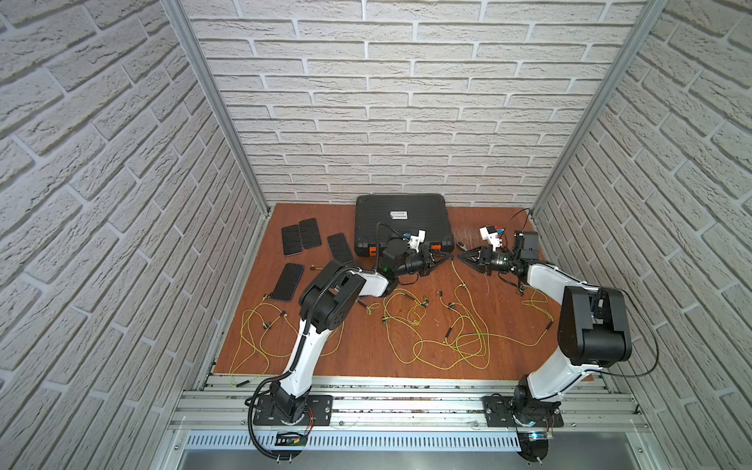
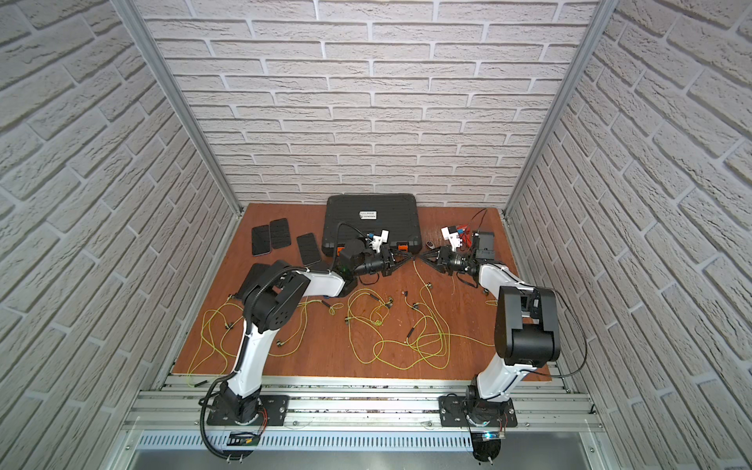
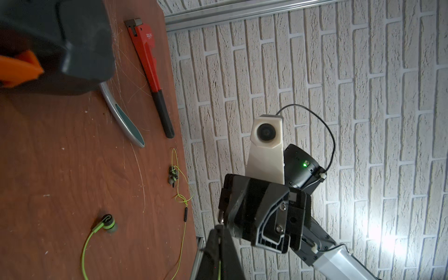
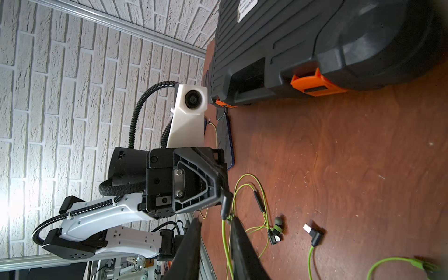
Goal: Plug wired earphones into phones
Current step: Pick up the wired earphone from the center of the board.
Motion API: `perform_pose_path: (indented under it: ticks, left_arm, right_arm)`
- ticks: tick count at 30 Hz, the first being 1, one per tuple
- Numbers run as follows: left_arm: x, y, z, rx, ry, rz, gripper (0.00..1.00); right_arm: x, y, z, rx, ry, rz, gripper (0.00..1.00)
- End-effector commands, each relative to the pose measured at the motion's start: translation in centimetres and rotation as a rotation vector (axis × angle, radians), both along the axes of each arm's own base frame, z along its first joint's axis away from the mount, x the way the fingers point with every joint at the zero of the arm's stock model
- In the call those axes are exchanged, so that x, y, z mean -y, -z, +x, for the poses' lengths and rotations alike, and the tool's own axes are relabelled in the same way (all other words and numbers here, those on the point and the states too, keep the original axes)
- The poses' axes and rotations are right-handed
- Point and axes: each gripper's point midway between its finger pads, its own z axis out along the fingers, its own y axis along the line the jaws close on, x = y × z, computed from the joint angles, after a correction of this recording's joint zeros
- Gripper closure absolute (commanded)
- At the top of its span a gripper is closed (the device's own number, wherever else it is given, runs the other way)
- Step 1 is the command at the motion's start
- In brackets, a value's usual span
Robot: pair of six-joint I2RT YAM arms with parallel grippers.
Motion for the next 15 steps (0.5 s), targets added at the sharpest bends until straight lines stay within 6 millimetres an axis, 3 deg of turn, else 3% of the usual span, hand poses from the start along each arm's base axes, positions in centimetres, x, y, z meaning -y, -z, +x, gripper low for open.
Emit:
perform_pose_path:
  ticks: [1,5,15]
  left_arm:
    - [0.55,-2.05,-0.06,0.071,0.021,-0.060,1.00]
    - [0.67,-2.29,-0.24,0.080,0.028,-0.064,1.00]
    - [1.02,-2.39,-0.34,0.083,0.033,-0.066,1.00]
  right_arm:
    - [-0.40,-0.60,0.09,0.021,-0.026,0.030,0.74]
    - [-0.49,-0.30,0.37,0.000,-0.022,0.051,0.72]
    - [-1.24,-0.20,0.57,0.003,-0.043,0.059,0.79]
